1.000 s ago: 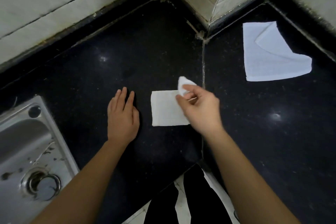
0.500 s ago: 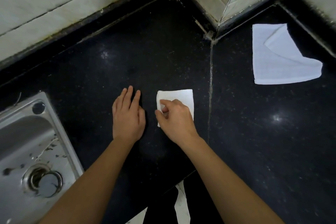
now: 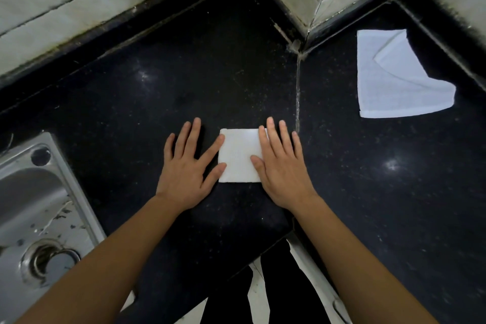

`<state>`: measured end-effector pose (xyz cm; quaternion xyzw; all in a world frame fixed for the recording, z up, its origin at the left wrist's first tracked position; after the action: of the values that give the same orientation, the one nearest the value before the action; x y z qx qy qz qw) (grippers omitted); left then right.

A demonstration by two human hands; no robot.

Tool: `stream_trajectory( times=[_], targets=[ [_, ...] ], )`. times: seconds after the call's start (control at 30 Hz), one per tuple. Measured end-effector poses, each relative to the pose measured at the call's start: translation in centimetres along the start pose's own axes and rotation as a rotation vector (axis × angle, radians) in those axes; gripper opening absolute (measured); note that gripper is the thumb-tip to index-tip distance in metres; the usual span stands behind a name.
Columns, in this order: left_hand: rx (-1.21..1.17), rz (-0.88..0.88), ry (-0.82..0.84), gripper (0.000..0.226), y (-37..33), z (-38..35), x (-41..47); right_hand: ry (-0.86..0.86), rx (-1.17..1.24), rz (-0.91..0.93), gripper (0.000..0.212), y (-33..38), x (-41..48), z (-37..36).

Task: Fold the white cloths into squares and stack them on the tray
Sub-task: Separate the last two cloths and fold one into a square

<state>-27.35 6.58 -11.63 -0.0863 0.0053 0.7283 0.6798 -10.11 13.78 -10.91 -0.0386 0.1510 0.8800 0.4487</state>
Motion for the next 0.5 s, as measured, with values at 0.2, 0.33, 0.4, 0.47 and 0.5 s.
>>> stream_trajectory(
  times=[0.2,0.33,0.4,0.47,0.5],
  targets=[
    [0.03,0.011,0.071,0.064,0.05,-0.23,0.16,0.03,-0.058,-0.018,0.068,-0.27,0.33,-0.73],
    [0.025,0.022,0.103,0.065,0.13,-0.27,0.25,0.064,-0.07,-0.02,0.07,-0.22,0.51,-0.91],
    [0.011,0.017,0.101,0.067,0.01,-0.12,0.19,0.077,-0.068,-0.017,0.07,-0.2,0.47,-0.96],
    [0.0,0.014,0.094,0.072,-0.15,0.14,0.27,0.083,-0.065,-0.018,0.07,-0.24,0.52,-0.92],
    [-0.002,0.013,0.09,0.074,-0.18,0.25,0.37,0.085,-0.067,-0.02,0.07,-0.24,0.57,-0.87]
  ],
)
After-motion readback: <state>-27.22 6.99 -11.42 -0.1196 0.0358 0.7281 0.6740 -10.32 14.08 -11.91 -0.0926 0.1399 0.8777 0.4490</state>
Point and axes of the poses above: each hand's wrist, its own x-axis towards the middle knuckle, its own z-axis out of the back of the hand, y = z × x, the point moved 9 cm from there along x, towards the middle knuckle, and after that the axes turned 2 degrees about y, right-handed, at the moved point
